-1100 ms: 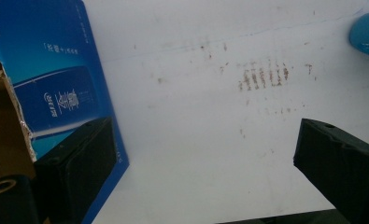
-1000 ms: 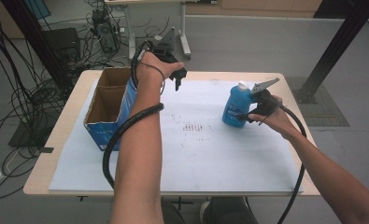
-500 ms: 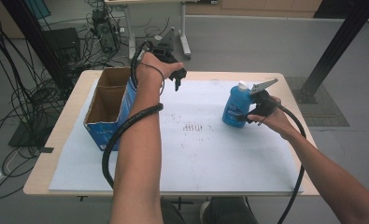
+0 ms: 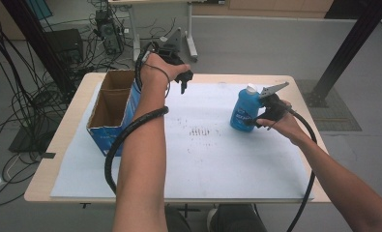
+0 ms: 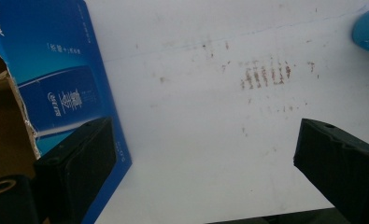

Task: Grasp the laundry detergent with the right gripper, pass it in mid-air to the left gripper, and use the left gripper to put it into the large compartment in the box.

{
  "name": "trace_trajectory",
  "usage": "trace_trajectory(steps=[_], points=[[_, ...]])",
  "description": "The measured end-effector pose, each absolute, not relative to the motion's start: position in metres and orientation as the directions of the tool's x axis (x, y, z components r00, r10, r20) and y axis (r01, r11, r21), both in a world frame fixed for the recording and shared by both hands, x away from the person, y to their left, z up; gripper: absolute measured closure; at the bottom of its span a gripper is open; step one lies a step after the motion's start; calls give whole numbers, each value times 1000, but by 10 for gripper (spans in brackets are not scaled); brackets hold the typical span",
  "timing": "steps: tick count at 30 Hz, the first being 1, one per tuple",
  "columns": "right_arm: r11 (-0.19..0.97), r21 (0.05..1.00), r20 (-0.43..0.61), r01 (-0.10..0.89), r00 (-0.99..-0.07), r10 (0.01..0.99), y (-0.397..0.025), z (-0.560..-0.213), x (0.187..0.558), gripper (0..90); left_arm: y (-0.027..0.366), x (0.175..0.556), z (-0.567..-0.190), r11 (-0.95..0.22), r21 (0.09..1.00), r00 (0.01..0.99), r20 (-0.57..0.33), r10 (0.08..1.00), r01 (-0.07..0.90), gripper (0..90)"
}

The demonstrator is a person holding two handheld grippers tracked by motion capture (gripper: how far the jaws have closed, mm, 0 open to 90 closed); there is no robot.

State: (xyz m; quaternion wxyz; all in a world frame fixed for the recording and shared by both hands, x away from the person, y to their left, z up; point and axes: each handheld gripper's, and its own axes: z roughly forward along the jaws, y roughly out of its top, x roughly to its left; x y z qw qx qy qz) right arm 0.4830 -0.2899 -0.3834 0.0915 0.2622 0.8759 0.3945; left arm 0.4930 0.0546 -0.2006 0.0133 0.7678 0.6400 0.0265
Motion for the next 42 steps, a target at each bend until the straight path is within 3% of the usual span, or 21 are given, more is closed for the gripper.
trace_trajectory(steps=[42], points=[[555,752,26,357,-857,515,-287,-380,482,32,53,492,-199,-186,59,186,18,982,981,63]])
